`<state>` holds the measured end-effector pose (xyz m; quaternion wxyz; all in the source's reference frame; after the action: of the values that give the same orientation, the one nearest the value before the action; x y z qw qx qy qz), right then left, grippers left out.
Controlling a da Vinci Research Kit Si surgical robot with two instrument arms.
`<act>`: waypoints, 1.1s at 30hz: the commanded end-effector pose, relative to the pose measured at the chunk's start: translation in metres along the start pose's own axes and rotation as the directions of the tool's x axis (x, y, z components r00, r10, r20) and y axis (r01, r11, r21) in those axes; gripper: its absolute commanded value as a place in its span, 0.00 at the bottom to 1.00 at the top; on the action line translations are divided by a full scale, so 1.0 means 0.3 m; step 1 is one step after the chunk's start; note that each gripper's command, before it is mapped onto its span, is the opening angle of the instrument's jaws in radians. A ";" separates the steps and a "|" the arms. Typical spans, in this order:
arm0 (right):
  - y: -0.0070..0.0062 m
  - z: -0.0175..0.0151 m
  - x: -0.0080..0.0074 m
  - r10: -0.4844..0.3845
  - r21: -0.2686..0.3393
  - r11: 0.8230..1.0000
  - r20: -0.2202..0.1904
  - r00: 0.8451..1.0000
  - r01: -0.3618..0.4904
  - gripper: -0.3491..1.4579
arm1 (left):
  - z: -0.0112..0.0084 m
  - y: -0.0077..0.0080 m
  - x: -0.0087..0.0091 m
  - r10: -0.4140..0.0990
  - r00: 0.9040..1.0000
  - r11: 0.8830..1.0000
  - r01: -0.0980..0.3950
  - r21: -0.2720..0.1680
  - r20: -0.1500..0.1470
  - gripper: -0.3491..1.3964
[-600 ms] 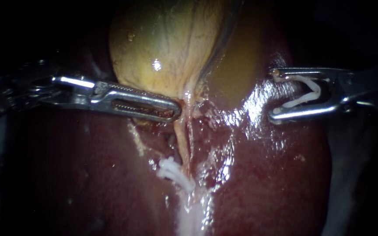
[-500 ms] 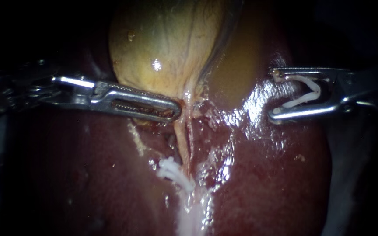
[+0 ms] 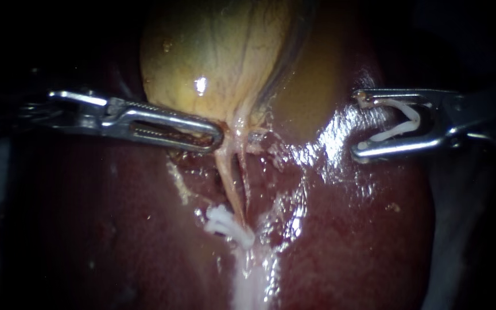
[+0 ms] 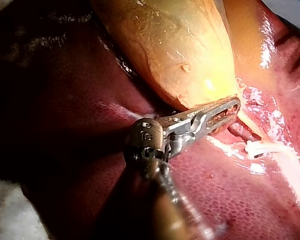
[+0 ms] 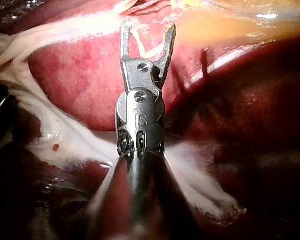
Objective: Clipping third clip left tube
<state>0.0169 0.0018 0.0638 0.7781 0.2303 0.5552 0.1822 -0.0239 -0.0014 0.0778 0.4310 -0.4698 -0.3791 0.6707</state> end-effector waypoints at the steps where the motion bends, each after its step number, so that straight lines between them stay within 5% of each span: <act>1: -0.0001 0.000 0.0000 0.000 0.000 1.000 0.000 1.000 0.000 0.47 | -0.0020 0.0013 0.0006 -0.009 1.000 1.000 0.009 0.002 -0.003 0.00; 10: -0.0002 0.000 0.0000 0.000 0.000 1.000 0.000 1.000 0.000 0.47 | -0.0108 0.0086 0.0028 0.016 1.000 1.000 -0.016 0.010 -0.013 0.00; 20: -0.0004 0.001 -0.0004 -0.001 -0.001 1.000 0.000 1.000 0.001 0.47 | -0.0117 0.0089 0.0027 0.016 1.000 1.000 -0.015 0.009 -0.012 0.00; 33: -0.0074 0.019 -0.0075 -0.026 0.038 0.999 -0.003 1.000 0.026 0.47 | -0.0116 0.0088 0.0027 0.015 1.000 1.000 -0.015 0.010 -0.013 0.00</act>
<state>0.0222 -0.0025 0.0661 0.7750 0.2401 0.5621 0.1608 -0.0213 -0.0012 0.0742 0.4305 -0.4748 -0.3695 0.6728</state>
